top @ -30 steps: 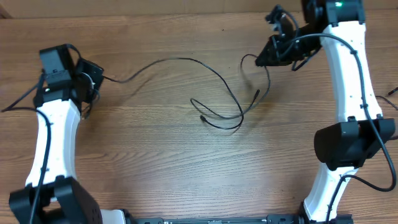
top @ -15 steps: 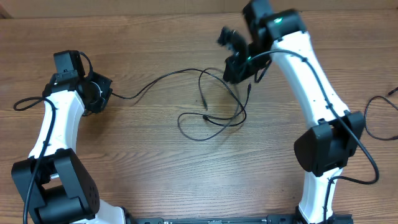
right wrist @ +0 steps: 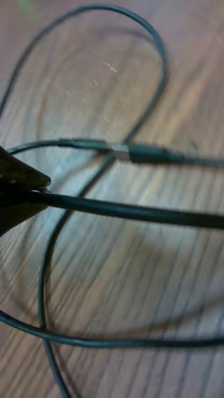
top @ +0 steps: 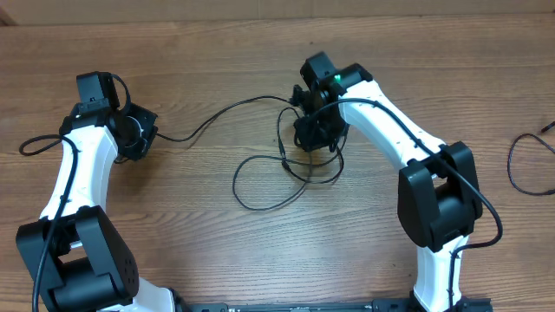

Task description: Untangle cables

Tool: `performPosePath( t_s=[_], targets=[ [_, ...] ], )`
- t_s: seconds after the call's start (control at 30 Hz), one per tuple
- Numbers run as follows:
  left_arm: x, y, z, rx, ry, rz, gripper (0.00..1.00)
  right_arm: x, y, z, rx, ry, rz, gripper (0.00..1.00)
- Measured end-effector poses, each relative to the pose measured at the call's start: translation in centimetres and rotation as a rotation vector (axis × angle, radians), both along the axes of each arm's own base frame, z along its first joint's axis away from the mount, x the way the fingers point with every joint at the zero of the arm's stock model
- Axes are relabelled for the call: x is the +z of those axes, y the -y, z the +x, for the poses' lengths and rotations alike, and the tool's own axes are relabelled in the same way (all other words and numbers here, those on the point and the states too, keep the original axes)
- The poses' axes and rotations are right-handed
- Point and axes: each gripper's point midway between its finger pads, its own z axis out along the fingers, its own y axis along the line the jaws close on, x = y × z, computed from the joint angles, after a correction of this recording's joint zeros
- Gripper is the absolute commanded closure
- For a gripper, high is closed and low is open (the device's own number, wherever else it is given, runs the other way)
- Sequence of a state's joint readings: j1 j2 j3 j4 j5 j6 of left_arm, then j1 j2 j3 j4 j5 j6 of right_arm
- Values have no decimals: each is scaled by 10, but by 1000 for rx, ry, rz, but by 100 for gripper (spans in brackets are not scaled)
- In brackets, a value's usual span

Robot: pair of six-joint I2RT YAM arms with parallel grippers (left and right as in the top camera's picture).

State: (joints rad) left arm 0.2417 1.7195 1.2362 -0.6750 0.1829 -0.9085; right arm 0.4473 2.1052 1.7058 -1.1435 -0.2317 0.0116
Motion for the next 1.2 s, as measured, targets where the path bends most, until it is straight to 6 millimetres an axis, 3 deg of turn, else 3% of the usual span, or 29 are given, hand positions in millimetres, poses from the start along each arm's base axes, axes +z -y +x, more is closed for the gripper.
performPosePath(
  t_s=[0.2,0.37,0.47,0.57,0.87,1.03,1.2],
  targets=[
    [0,0,-1,0,-3,-1,96,-8,3,7,-195,-24,-3,94],
    [-1,0,-2,0,-9,-2,96,-32,13,-14,-347,-125,-50,93],
    [-1,0,-2,0,-9,-2,95,-47,20,-30,-408,-181,-83,83],
    [-1,1,-2,0,-9,-2,96,-54,24,-39,-454,-214,-106,62],
    [-1,1,-2,0,-9,-2,95,-56,31,-36,-599,-217,-148,44],
    [-1,1,-2,0,-10,-2,95,-59,48,-26,-778,-161,-235,44],
    [-2,1,-4,-1,-18,-5,95,-60,50,-13,-920,-117,-232,43]
  ],
)
